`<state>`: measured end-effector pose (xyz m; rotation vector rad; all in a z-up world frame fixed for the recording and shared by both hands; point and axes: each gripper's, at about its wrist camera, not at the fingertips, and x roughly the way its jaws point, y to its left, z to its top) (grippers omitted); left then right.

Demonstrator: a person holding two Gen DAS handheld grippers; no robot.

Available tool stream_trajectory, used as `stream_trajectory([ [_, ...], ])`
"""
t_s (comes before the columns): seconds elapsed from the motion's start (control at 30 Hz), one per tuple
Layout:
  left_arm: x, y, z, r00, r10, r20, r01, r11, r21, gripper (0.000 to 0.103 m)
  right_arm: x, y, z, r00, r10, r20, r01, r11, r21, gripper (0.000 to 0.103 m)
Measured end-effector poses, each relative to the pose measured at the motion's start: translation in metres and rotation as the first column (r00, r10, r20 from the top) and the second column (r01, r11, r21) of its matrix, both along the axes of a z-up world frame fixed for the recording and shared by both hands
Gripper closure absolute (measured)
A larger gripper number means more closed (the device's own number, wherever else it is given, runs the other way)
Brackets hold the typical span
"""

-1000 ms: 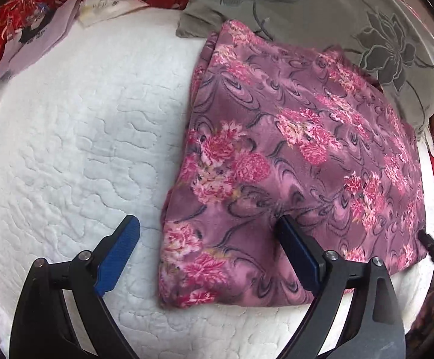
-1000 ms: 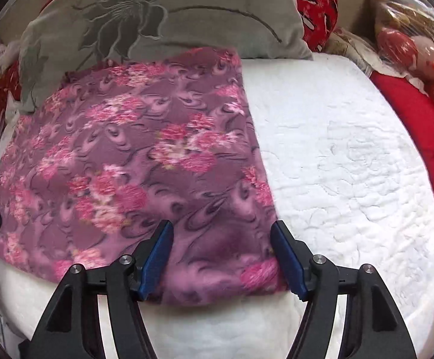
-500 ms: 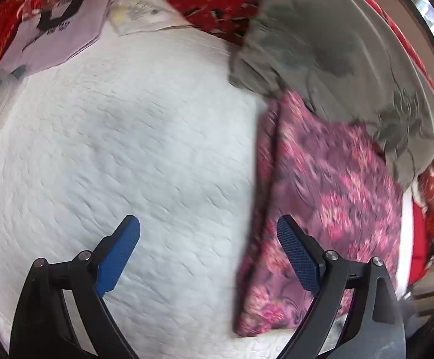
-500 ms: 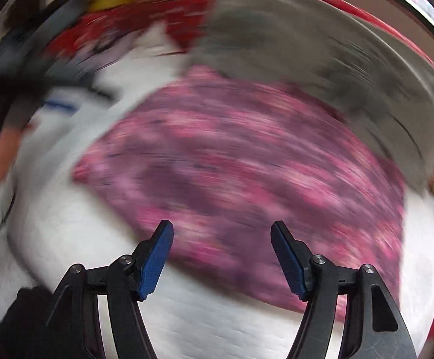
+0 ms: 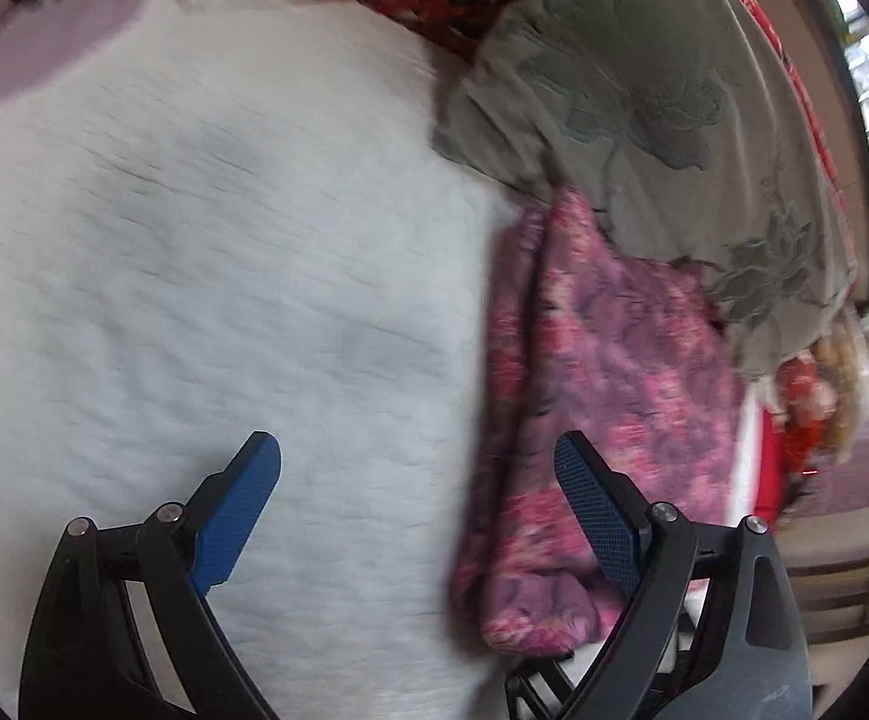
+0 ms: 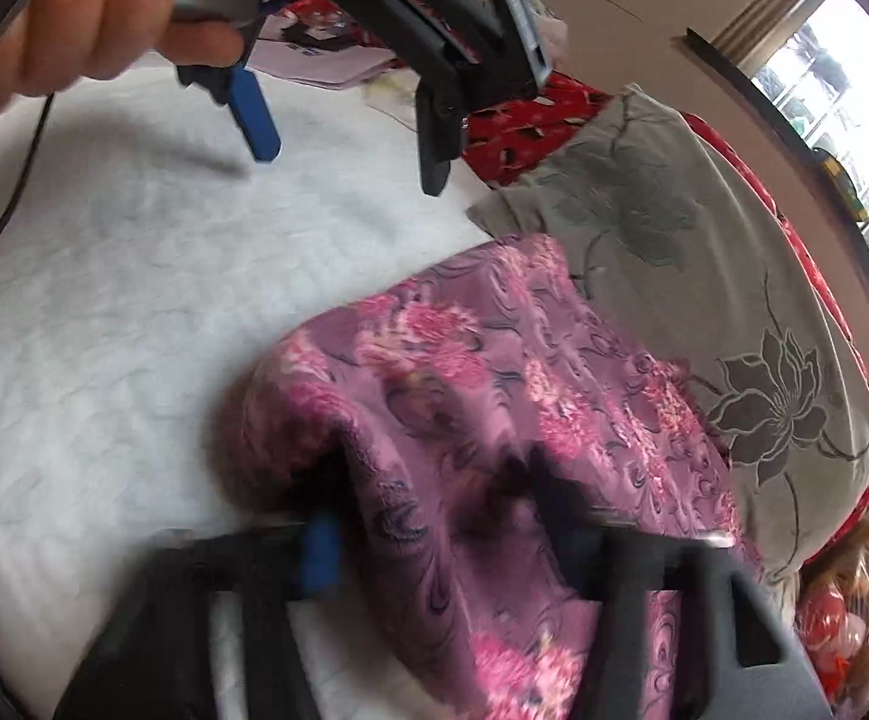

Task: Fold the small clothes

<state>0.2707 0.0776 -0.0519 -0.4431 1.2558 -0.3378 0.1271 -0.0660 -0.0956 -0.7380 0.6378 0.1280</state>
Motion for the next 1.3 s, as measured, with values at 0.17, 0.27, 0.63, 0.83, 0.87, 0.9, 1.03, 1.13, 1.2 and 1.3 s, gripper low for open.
stream_trajectory([
  [0.17,0.022,-0.021,-0.011,0.995,-0.016,-0.097,-0.002,0.982,-0.189,0.009,-0.009,-0.015,0.021,0.995,0.004,0.098,-0.010,0.998,0.060,0.089],
  [0.27,0.029,-0.041,-0.013,0.991,-0.050,-0.123,0.024,0.978,-0.209,0.009,-0.017,-0.025,0.035,0.989,-0.001,0.147,-0.013,0.995,0.100,0.090],
  [0.63,0.017,-0.114,0.037,0.987,-0.157,0.014,0.158,0.979,-0.128,0.091,-0.028,-0.052,0.059,0.985,-0.038,0.169,-0.003,0.971,0.237,0.092],
  [0.83,-0.002,-0.152,0.085,0.975,-0.202,0.095,0.212,0.971,-0.115,0.092,-0.045,-0.086,0.086,0.976,-0.095,0.194,0.021,0.935,0.355,0.093],
  [0.87,-0.007,-0.162,0.092,0.971,-0.211,0.108,0.223,0.969,-0.110,0.092,-0.049,-0.094,0.091,0.974,-0.112,0.198,0.030,0.927,0.375,0.093],
  [0.9,-0.009,-0.169,0.097,0.968,-0.222,0.117,0.234,0.966,-0.105,0.092,-0.052,-0.104,0.096,0.971,-0.129,0.201,0.040,0.917,0.396,0.093],
  [1.03,-0.018,-0.201,0.112,0.959,-0.244,0.140,0.257,0.963,-0.083,0.092,-0.063,-0.141,0.111,0.961,-0.191,0.198,0.076,0.876,0.476,0.093],
  [1.13,-0.026,-0.227,0.119,0.955,-0.258,0.147,0.272,0.959,-0.079,0.092,-0.074,-0.170,0.119,0.953,-0.240,0.185,0.107,0.836,0.538,0.093],
  [1.2,-0.030,-0.248,0.122,0.951,-0.269,0.151,0.282,0.957,-0.070,0.092,-0.083,-0.193,0.121,0.946,-0.278,0.166,0.132,0.800,0.586,0.093],
  [1.3,-0.036,-0.274,0.122,0.945,-0.289,0.154,0.300,0.953,-0.052,0.092,-0.092,-0.224,0.120,0.937,-0.324,0.134,0.165,0.745,0.647,0.094],
])
